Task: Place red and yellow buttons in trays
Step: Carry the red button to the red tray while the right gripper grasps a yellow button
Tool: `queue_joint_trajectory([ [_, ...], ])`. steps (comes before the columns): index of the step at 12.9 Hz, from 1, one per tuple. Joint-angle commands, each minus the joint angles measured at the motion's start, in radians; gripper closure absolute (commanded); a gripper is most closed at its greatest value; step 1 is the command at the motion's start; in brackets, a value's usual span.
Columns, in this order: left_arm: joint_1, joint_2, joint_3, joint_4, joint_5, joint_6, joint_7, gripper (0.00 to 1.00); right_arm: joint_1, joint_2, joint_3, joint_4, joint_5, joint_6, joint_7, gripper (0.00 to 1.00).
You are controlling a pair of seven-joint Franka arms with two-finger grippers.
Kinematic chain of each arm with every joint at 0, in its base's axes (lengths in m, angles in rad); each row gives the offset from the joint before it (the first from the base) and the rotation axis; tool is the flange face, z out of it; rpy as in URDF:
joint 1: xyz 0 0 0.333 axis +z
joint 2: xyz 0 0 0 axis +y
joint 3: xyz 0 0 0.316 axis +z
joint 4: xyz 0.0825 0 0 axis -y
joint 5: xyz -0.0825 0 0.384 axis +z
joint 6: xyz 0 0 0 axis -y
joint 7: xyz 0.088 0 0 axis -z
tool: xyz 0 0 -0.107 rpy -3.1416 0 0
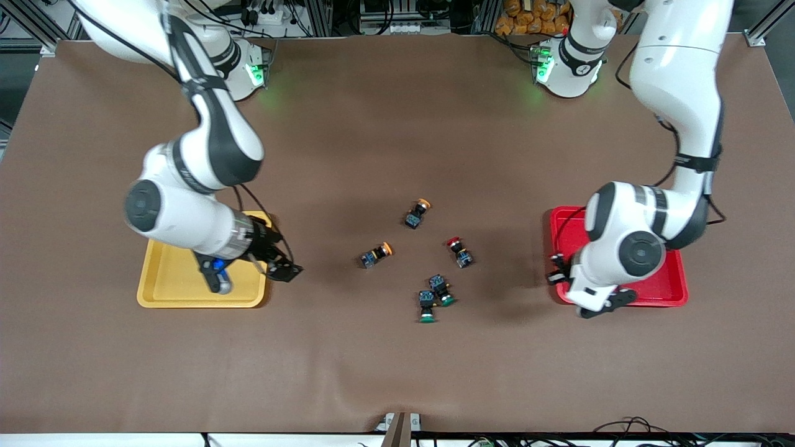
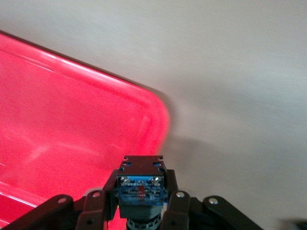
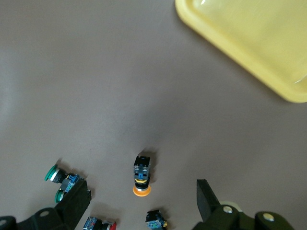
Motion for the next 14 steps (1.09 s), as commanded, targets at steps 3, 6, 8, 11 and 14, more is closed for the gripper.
queue_joint_trajectory([
  [3, 0.147, -0.014, -0.01, -0.065, 0.066, 0.007, 0.246, 0.97, 0.101, 0.126, -0.01, 0.044, 0.001, 0.129, 0.134, 0.0],
  [6, 0.23, -0.006, -0.013, -0.095, 0.145, 0.066, 0.341, 0.97, 0.167, 0.214, -0.013, 0.08, -0.043, 0.215, 0.217, 0.0],
  [8, 0.29, -0.003, -0.013, -0.144, 0.145, 0.166, 0.444, 0.97, 0.195, 0.26, -0.012, 0.081, -0.103, 0.269, 0.284, 0.0],
  [11, 0.313, 0.02, -0.011, -0.177, 0.158, 0.246, 0.492, 0.97, 0.243, 0.318, -0.014, 0.107, -0.151, 0.28, 0.336, 0.0],
  [14, 0.324, 0.025, -0.013, -0.178, 0.18, 0.249, 0.499, 0.68, 0.26, 0.361, -0.012, 0.12, -0.203, 0.309, 0.405, 0.25],
])
